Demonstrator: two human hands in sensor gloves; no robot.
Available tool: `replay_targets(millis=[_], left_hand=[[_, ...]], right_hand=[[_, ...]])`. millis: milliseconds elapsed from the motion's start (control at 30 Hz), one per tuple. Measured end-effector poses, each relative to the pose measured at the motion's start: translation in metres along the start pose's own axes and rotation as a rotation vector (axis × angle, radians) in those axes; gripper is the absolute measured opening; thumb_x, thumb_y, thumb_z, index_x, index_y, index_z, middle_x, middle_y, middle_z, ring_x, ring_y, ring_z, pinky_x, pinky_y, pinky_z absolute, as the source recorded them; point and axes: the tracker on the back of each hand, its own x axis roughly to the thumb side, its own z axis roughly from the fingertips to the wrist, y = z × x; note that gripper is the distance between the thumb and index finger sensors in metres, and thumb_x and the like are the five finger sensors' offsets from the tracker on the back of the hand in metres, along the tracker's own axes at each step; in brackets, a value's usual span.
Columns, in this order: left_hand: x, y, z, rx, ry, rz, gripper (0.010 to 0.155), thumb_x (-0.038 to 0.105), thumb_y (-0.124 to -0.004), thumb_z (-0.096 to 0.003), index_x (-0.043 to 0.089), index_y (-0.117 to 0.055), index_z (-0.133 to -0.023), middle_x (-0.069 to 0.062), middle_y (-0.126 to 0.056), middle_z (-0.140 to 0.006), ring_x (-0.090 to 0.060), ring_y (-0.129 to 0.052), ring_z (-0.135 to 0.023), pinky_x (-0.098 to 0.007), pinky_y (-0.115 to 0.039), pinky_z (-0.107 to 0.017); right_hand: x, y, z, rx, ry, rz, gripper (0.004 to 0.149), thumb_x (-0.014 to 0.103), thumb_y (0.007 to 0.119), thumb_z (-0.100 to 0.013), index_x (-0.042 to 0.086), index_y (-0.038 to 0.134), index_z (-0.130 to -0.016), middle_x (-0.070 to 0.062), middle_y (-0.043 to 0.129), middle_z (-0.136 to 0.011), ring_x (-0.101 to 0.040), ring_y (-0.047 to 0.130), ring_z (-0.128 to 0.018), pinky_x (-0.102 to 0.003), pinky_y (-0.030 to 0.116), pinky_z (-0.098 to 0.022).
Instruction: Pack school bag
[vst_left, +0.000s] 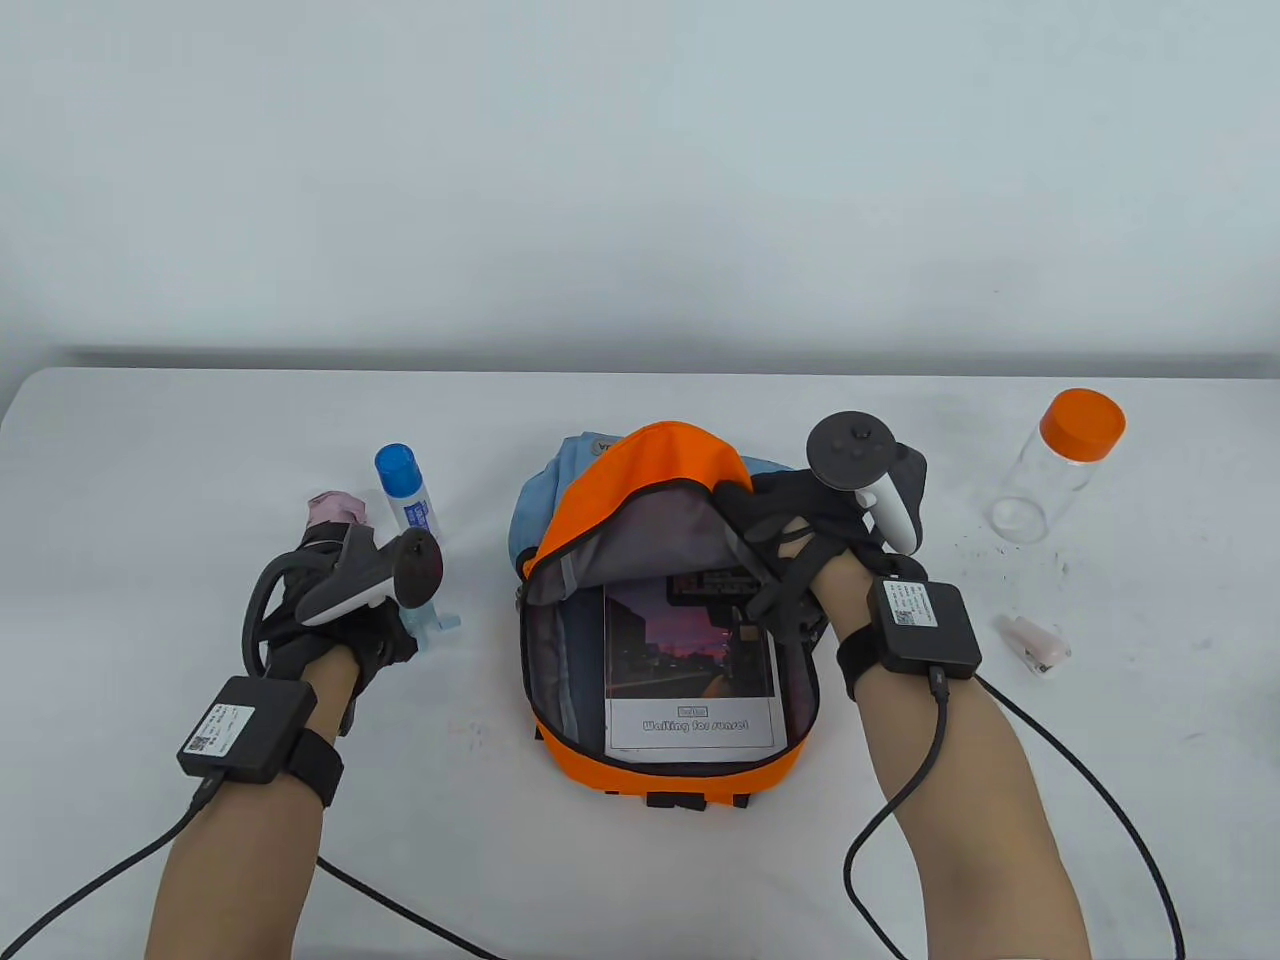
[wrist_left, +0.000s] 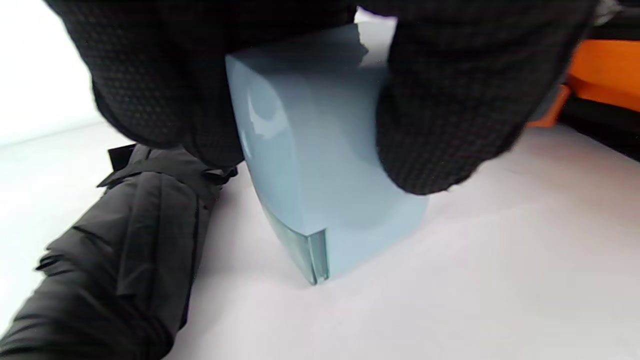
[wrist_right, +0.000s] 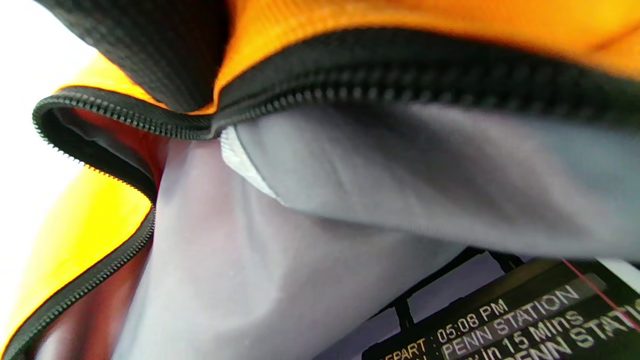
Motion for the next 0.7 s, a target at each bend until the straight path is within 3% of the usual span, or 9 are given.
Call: replay_targets(millis=[100,200,333,500,600,700], left_hand=[[0.008,-0.002,0.011,0.004,-0.036,-0.029,0.089,0.049,-0.099,-0.0418,0.010,-0.057,-0.110,-0.015,-0.083,-0.107,-0.048,-0.094,-0.094,-0.059,-0.087,-0.065],[0.016,0.010,0.029,0.004,-0.083,-0.110,0.089,0.051,-0.098,-0.0423,0.011,-0.056,-0.110,-0.015,-0.081,-0.107,-0.047,-0.093,-0.094,-0.059,-0.085,-0.066],[0.024,0.045,0.065,0.085,-0.203,-0.032,0.088,0.053,-0.096,-0.0433,0.008,-0.057,-0.109,-0.016,-0.082,-0.105,-0.050,-0.095,-0.093,-0.058,-0.088,-0.065],[0.052,0.078,0.100,0.233,-0.318,-0.096,0.088,0.058,-0.094,-0.0432,0.007,-0.059,-0.106,-0.019,-0.085,-0.103,-0.044,-0.108,-0.079,-0.049,-0.098,-0.053],[0.076,0.082,0.104,0.233,-0.400,-0.063,0.089,0.060,-0.092,-0.0440,0.004,-0.059,-0.105,-0.017,-0.090,-0.098,-0.042,-0.110,-0.075,-0.046,-0.098,-0.049],[0.098,0.078,0.098,0.297,-0.443,-0.047,0.090,0.060,-0.093,-0.0435,0.004,-0.060,-0.105,-0.017,-0.091,-0.096,-0.042,-0.110,-0.075,-0.047,-0.099,-0.049]], right_hand=[[0.002,-0.002,0.000,-0.002,-0.003,-0.001,0.045,0.039,0.081,-0.040,0.002,0.102,-0.054,-0.024,0.104,-0.070,-0.048,0.094,-0.069,-0.067,0.076,-0.050],[0.003,-0.003,-0.001,-0.002,-0.003,0.005,0.045,0.039,0.081,-0.040,0.002,0.102,-0.054,-0.024,0.104,-0.071,-0.048,0.094,-0.069,-0.067,0.076,-0.050],[0.001,0.000,0.001,-0.008,-0.001,-0.004,0.045,0.039,0.081,-0.040,0.002,0.102,-0.054,-0.024,0.104,-0.070,-0.048,0.094,-0.069,-0.067,0.076,-0.050],[0.001,0.002,0.002,-0.012,0.000,0.000,0.045,0.038,0.081,-0.040,0.001,0.102,-0.054,-0.025,0.104,-0.070,-0.048,0.093,-0.069,-0.067,0.076,-0.050],[0.004,0.003,0.005,-0.010,-0.006,0.015,0.045,0.038,0.081,-0.040,0.001,0.102,-0.054,-0.024,0.103,-0.071,-0.048,0.093,-0.070,-0.067,0.075,-0.050],[0.006,0.002,0.008,-0.012,-0.011,0.015,0.045,0.038,0.081,-0.040,0.001,0.102,-0.054,-0.025,0.103,-0.071,-0.048,0.093,-0.070,-0.067,0.075,-0.051]])
